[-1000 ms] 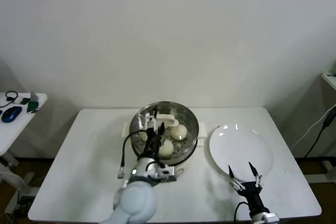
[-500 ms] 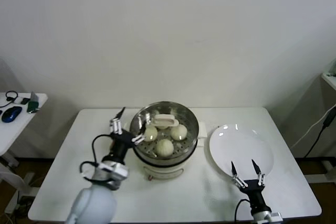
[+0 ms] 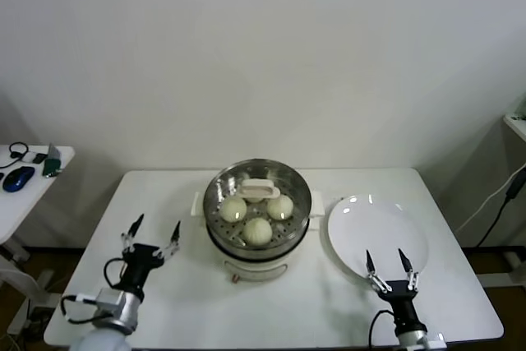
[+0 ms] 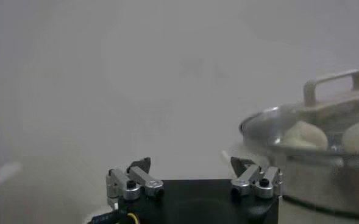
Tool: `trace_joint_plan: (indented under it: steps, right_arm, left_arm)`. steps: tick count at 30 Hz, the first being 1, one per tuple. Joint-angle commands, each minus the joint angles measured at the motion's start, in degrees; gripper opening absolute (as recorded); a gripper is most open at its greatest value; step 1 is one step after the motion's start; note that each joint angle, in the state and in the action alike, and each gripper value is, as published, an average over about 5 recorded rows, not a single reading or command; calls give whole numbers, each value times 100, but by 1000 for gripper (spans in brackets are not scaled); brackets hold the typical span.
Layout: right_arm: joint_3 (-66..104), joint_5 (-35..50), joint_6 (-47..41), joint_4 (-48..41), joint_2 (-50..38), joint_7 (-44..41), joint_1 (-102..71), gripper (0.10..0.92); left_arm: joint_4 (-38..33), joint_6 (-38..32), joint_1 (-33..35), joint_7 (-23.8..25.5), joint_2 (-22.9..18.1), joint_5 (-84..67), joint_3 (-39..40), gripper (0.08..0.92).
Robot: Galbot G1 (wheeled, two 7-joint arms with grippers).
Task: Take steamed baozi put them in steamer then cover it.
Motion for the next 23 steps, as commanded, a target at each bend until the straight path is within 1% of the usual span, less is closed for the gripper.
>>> trace_joint_plan:
  steps: [1, 23]
  right_arm:
    - [18, 148, 89, -71, -3, -33, -1, 823]
    - [43, 158, 112, -81, 14, -20, 13, 823]
  left_arm:
    - [899, -1133, 569, 29, -242, -660, 57, 823]
    - [898, -1253, 548, 76, -269, -556, 218, 823]
